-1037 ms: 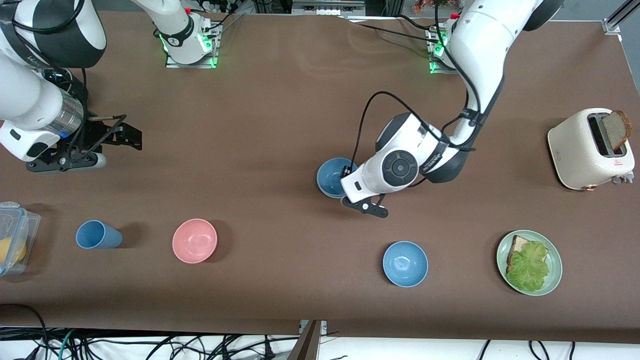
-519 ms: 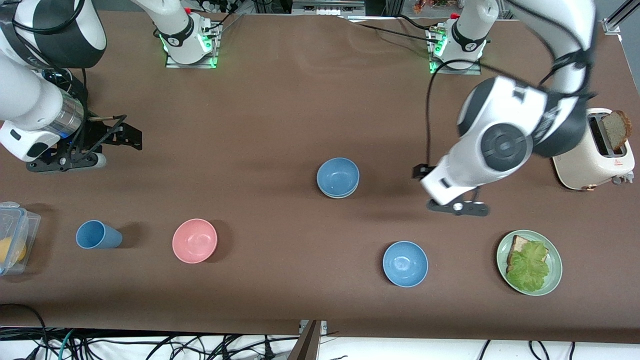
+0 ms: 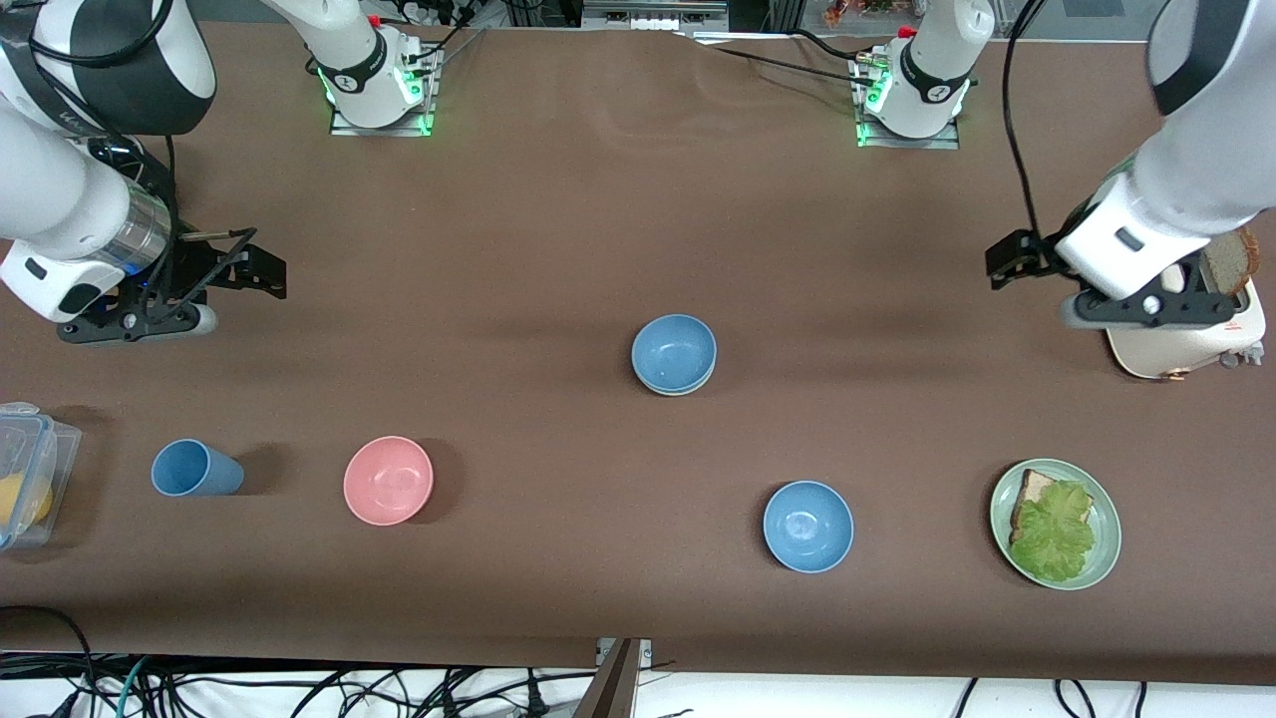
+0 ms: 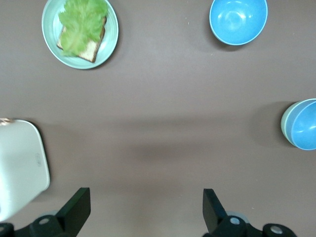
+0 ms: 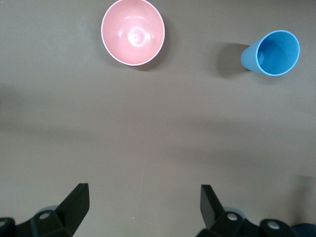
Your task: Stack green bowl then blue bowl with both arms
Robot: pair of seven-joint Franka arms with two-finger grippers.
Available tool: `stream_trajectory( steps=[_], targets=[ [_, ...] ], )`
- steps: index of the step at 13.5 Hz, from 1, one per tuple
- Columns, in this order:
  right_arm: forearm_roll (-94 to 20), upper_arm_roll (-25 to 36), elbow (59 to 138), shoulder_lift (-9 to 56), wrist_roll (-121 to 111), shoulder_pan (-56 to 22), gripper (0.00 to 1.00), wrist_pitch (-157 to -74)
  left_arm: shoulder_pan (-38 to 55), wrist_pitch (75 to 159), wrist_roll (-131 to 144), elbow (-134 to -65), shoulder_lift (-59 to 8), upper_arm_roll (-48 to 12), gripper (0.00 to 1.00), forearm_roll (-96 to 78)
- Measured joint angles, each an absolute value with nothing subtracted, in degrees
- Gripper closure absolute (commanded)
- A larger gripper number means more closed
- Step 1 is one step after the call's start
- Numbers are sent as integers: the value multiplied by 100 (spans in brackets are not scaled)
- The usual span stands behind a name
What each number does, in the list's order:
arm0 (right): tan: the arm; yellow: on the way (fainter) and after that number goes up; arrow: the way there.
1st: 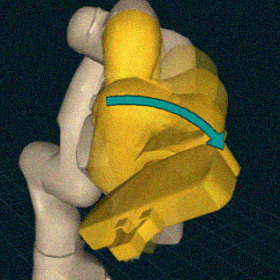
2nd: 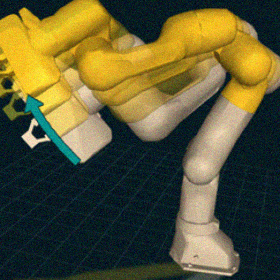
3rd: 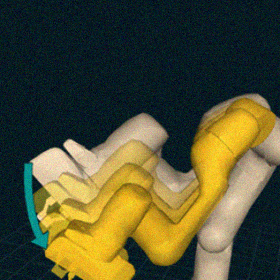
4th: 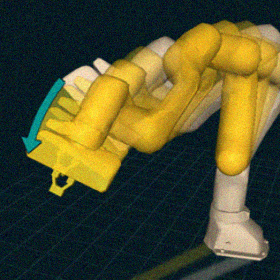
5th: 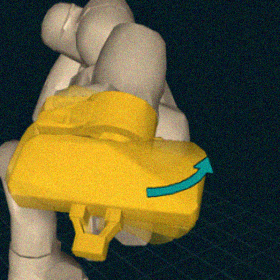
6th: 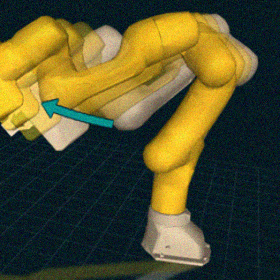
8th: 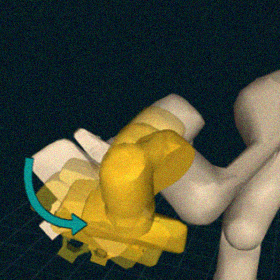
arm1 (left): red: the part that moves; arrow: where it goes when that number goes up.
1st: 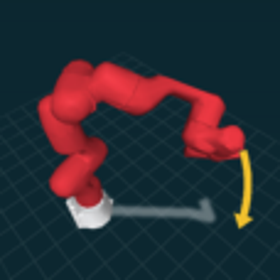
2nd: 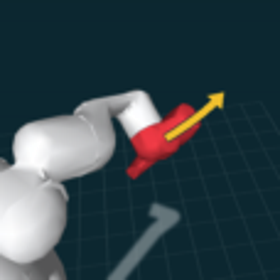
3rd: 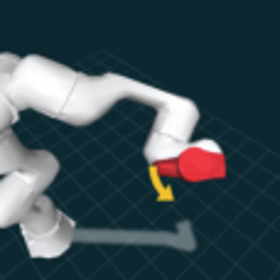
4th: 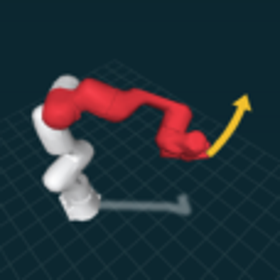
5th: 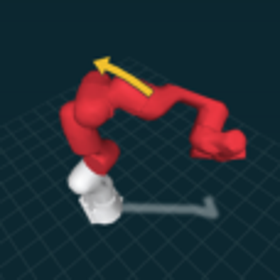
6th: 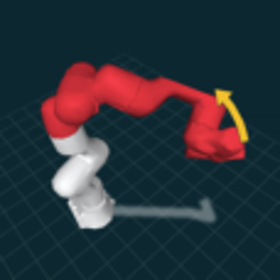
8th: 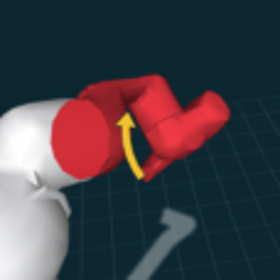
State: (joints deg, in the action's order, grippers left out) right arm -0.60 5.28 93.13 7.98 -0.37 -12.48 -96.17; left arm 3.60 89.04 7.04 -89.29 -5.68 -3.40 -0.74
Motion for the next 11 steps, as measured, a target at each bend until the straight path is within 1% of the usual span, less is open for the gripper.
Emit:
stream_trajectory(
  steps=[2, 4, 7, 11],
  targets=[
    [-60, 525, 9311, 798, -37, -1263, 1, -9616, -19, 9329, 302, -9555, -241, -307, 0, -250],
    [-60, 528, 9312, 798, -37, -1262, 1, -9616, -33, 9466, 179, -9826, -64, -310, 0, -40],
    [-60, 529, 9312, 799, -37, -1262, 1, -9616, 111, 9497, 180, -9867, -7, -382, 0, -9],
    [-60, 529, 9312, 799, -37, -1262, 1, -9616, 60, 9500, 180, -9776, -166, -365, 0, -23]
  ],
)
